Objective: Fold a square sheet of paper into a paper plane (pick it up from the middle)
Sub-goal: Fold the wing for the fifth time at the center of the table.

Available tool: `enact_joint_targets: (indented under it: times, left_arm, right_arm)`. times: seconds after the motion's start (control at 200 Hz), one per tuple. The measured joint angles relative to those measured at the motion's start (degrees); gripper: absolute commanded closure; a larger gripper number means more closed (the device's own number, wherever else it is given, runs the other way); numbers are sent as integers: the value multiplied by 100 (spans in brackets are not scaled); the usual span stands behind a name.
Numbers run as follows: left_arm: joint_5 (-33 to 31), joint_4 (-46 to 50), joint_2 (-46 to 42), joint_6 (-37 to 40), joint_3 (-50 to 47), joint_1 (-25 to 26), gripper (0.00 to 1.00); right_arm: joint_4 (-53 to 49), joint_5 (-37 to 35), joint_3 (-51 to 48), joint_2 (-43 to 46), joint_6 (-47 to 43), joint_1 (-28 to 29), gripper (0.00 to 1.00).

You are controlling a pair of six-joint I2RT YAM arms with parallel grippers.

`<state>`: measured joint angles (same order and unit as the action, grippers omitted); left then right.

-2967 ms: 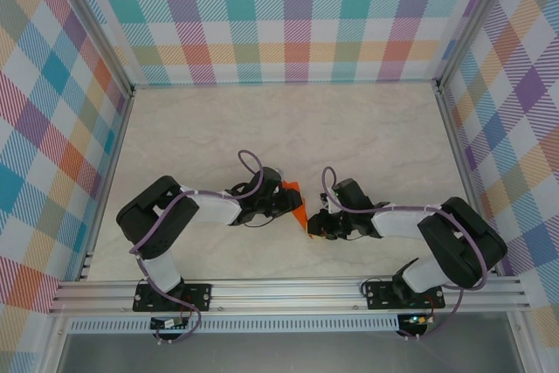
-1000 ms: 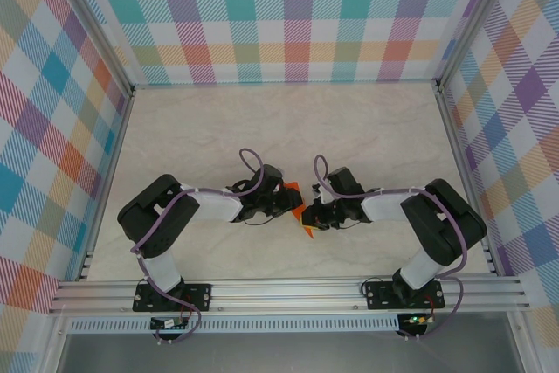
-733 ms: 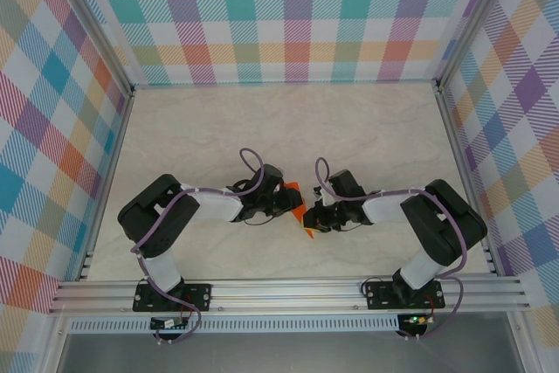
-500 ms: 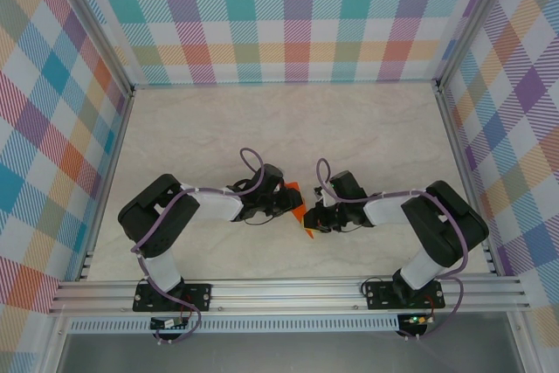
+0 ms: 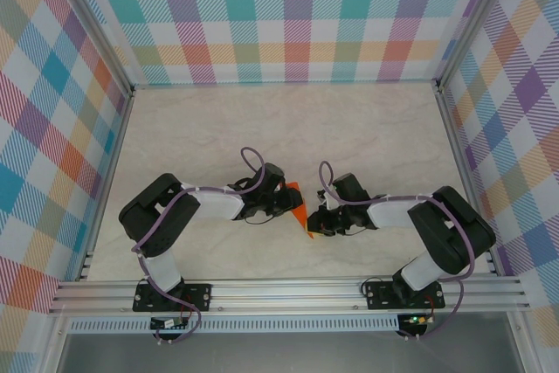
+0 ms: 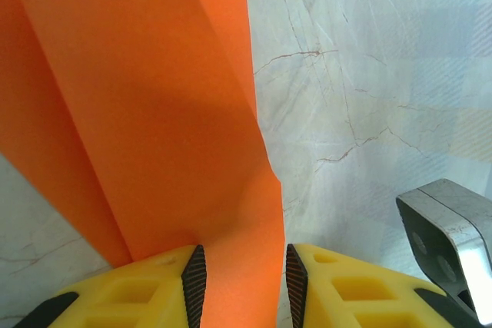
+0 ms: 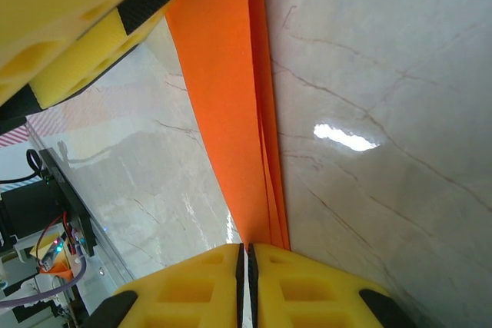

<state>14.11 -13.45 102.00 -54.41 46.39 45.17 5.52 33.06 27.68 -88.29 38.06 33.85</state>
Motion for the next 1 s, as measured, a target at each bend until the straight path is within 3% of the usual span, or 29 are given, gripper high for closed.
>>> enact_joint_targets:
  times: [0.46,0.765,1.0]
  left_arm:
    - [44,46,26,0,39,-7,64]
    - [90,118,42,0,81,-22,64]
    - [114,151,50,0,105,-33,64]
  right_arm:
    - [-813,-94,52,901,-129,9,84]
    - [-621,157,361,328,-131,188,84]
    - [-885,-120,393,46,-256,190,84]
